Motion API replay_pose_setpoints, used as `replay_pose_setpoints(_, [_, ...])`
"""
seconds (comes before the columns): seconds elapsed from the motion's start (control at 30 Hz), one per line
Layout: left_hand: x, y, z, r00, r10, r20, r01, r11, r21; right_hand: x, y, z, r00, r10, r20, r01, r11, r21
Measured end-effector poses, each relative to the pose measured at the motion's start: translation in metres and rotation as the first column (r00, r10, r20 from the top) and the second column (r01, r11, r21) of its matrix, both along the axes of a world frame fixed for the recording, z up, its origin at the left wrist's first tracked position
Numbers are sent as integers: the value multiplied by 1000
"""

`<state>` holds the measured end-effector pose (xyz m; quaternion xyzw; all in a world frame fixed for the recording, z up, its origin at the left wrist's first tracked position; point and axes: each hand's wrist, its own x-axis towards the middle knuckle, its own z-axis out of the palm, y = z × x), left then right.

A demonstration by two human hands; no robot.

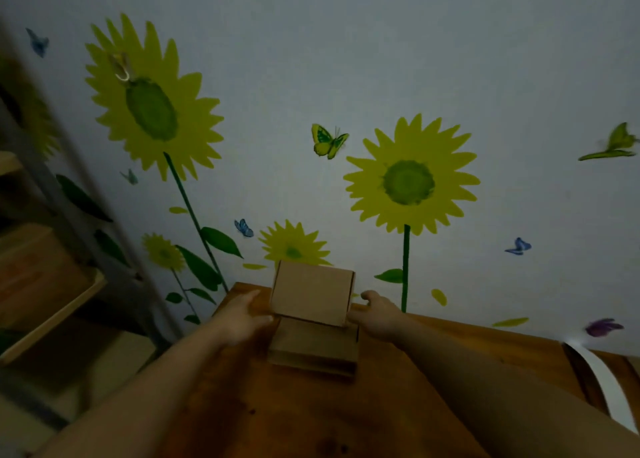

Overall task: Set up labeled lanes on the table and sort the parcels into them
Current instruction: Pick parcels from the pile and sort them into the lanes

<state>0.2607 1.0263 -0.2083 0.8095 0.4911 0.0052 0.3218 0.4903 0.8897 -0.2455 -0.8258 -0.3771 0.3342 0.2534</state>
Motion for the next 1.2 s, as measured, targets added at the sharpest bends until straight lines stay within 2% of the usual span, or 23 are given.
replay_pose_setpoints(0.23, [50,76,-36,997,15,73,-7,995,-103,20,60,-39,984,-145,-103,147,989,7])
replay_pose_setpoints(0.4, [85,127,-68,973,8,230,45,974,-221,19,85,-58,952,-242,-185,262,961,89])
replay_pose_setpoints(0.5, [95,145,-84,951,81,300,26,942,-336,19,97,-65,907,-278,-315,338,929,152])
replay_pose_setpoints(0.6, [99,153,-92,946,107,307,48,888,-457,17,105,-67,863,-322,-390,402,904,144])
replay_pose_setpoints(0.7, [97,161,-94,934,127,334,59,868,-493,10,108,-64,795,-421,-438,527,836,154])
replay_pose_setpoints(0.87, [82,160,-82,889,243,387,35,809,-587,-4,98,-52,715,-584,-383,679,711,183])
replay_pose_setpoints(1.0, [68,141,-65,874,285,394,-55,863,-502,-19,82,-30,683,-657,-320,730,620,287])
replay_pose_setpoints(1.13, [57,104,-47,805,377,459,-79,834,-546,-32,51,-9,693,-668,-273,718,603,347])
replay_pose_setpoints(1.2, [51,83,-35,812,362,458,-68,838,-541,-37,30,1,700,-648,-301,713,600,363])
